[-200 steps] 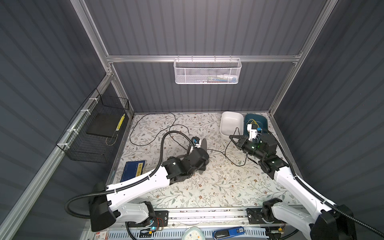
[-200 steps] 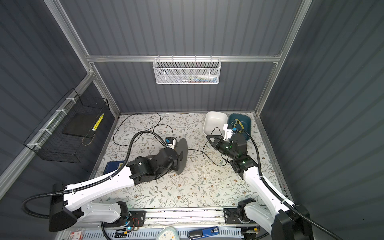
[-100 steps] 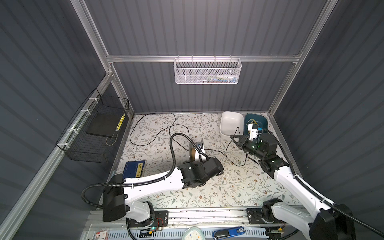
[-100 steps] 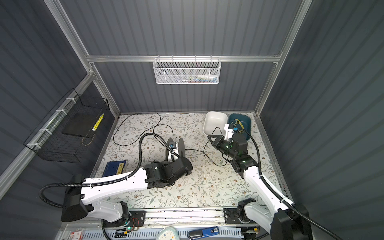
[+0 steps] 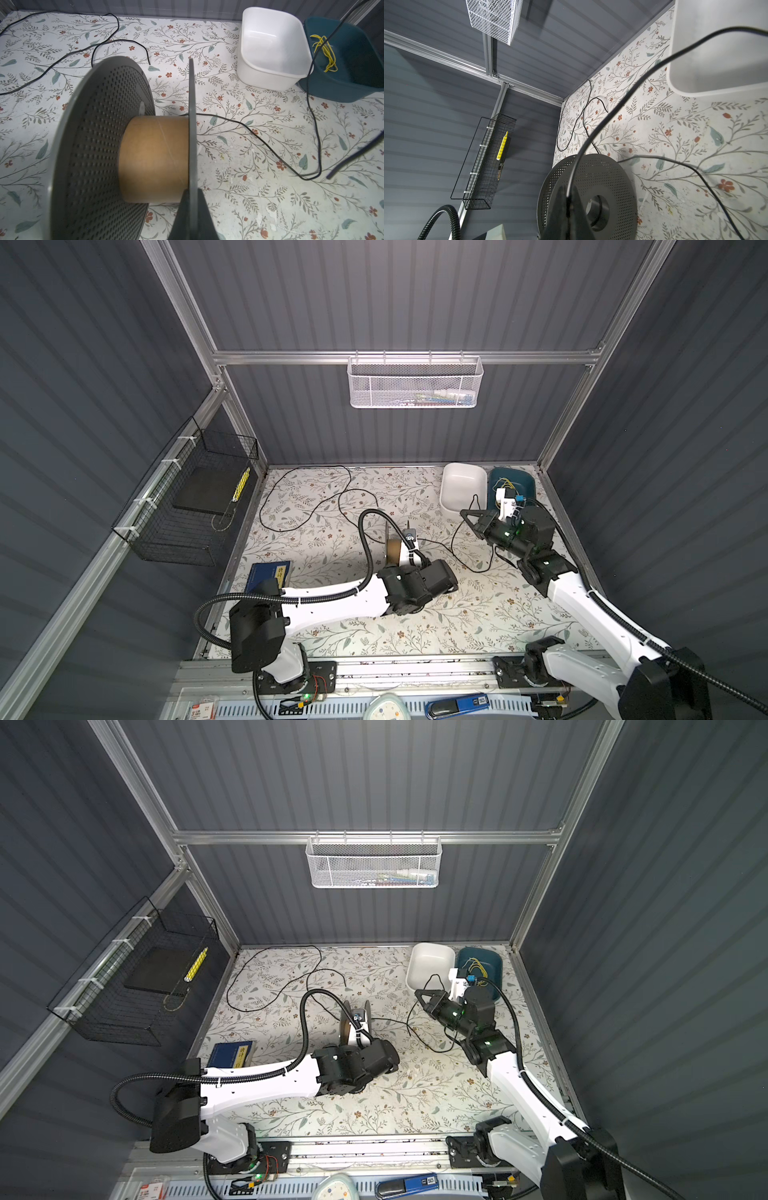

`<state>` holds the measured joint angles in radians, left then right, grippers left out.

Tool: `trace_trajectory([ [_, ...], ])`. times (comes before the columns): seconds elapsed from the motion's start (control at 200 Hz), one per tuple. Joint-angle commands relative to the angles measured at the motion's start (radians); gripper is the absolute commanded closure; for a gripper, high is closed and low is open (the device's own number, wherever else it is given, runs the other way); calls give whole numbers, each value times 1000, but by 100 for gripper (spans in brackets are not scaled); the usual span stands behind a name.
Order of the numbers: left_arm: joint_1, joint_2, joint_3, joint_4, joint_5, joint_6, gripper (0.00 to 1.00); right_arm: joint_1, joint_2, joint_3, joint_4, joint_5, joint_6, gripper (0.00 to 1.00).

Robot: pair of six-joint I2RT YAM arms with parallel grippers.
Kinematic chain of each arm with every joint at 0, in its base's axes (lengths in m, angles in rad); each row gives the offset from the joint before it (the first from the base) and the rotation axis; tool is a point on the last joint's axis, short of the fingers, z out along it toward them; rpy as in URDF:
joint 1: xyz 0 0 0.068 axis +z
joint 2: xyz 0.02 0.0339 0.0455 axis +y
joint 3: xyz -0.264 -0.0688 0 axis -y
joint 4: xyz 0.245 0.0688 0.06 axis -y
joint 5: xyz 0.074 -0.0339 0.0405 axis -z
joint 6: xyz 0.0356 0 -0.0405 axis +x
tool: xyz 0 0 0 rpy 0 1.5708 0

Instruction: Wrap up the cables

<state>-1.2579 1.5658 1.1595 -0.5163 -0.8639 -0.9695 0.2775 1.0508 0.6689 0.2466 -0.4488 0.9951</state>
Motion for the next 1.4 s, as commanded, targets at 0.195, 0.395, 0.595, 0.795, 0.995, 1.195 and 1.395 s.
trace_trajectory([
  [0.195,-7,-33,-24,39,-41,5,100,-3,-24,8,17,-18,7,100],
  [0.395,-6,-38,-31,31,-37,13,84,-3,-35,6,5,-19,4,100],
  [0.595,-6,-67,-31,44,-21,80,67,-1,-28,2,14,-25,8,100],
  [0.795,-5,-106,46,30,33,227,63,7,-13,13,26,-37,14,100],
  [0.995,-5,-227,143,-76,66,350,43,76,21,94,19,-32,-2,100],
  [1.195,76,-398,25,-80,164,370,32,192,127,195,92,-23,40,100],
  [1.395,139,-540,-138,-9,279,378,27,329,263,257,188,28,75,100],
])
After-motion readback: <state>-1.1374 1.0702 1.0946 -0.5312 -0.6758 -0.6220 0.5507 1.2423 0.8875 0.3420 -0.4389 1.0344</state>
